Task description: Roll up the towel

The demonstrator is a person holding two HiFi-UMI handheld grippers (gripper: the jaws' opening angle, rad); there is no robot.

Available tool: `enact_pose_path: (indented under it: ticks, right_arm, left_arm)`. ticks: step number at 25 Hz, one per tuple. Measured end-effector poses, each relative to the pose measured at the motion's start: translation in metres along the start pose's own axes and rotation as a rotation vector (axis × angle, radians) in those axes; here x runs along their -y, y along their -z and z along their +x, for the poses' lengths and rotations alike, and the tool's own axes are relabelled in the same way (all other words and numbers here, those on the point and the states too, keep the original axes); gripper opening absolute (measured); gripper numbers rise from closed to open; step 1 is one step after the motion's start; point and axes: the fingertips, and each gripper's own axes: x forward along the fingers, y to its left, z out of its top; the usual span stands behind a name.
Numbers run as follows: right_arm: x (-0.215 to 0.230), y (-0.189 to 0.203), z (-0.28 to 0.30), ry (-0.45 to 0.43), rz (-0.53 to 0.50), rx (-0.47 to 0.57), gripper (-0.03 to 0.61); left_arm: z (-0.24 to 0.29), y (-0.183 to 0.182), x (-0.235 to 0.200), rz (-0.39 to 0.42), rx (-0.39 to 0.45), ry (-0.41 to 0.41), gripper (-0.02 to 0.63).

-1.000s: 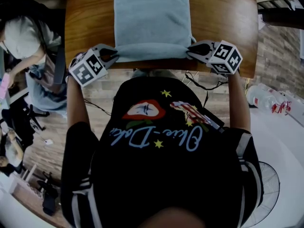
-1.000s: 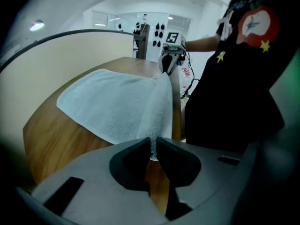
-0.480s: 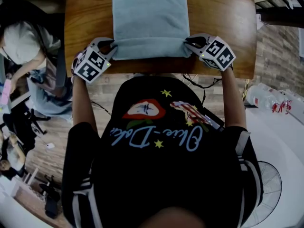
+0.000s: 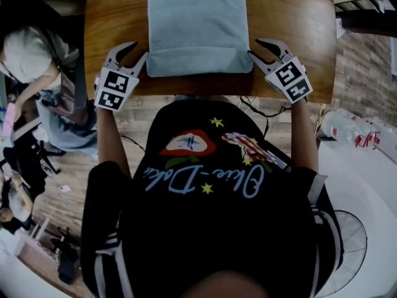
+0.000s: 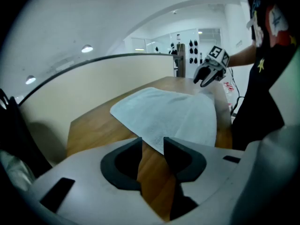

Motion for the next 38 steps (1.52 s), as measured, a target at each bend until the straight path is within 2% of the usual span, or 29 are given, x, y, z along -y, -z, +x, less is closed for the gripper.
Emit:
enact_pose_path:
  ticks: [3,5,8,11,16,20,23,25,30,36,38]
  right_arm:
    - [-0.011,-0.007,-0.023,0.025,-0.051,0.035,0.126]
    - [-0.03,-0.004,-0.03,0.002,-0.13,0.019,0.126]
    - [-0.065,0.006,-0.024,-0.066,-0.272,-0.029,0.126]
    - [-0.084,0.017,-0.011,-0.105,-0.388,-0.08,0.126]
    - [-0.075,0.038,0.013,-0.082,-0.523,-0.188,0.133]
    - [-0.068,0.036,0.018,-0.072,-0.572,-0.207,0.123]
    - [-0.07,0.031,0.018,-0.115,-0.536,-0.189,0.069]
    - [-0.073,0.03,0.013,-0.15,-0.517,-0.179,0.053]
    - [-0.086,0.024,-0.002,-0.248,-0.431,-0.143,0.044]
    - [-0.105,0.024,-0.018,-0.372,-0.262,-0.114,0.044]
    - [-0.105,0.022,-0.018,-0.398,-0.2,-0.101,0.044]
  left_arm:
    - [-0.023,-0.012,-0.001,0.05,0.05,-0.048,0.138]
    - [-0.031,-0.013,0.022,0.143,0.048,-0.01,0.138]
    - [-0.031,-0.002,0.067,0.298,0.002,0.071,0.138]
    - [-0.022,0.006,0.099,0.369,-0.026,0.111,0.138]
    - [0.0,0.019,0.11,0.503,-0.119,0.063,0.138]
    - [0.009,0.019,0.109,0.607,-0.131,0.045,0.126]
    - [0.004,0.017,0.106,0.577,-0.109,0.078,0.057]
    - [-0.003,0.018,0.106,0.551,-0.106,0.118,0.045]
    - [-0.019,0.023,0.113,0.532,-0.12,0.206,0.038]
    - [-0.042,0.033,0.135,0.412,-0.179,0.4,0.038]
    - [-0.044,0.033,0.131,0.361,-0.199,0.423,0.038]
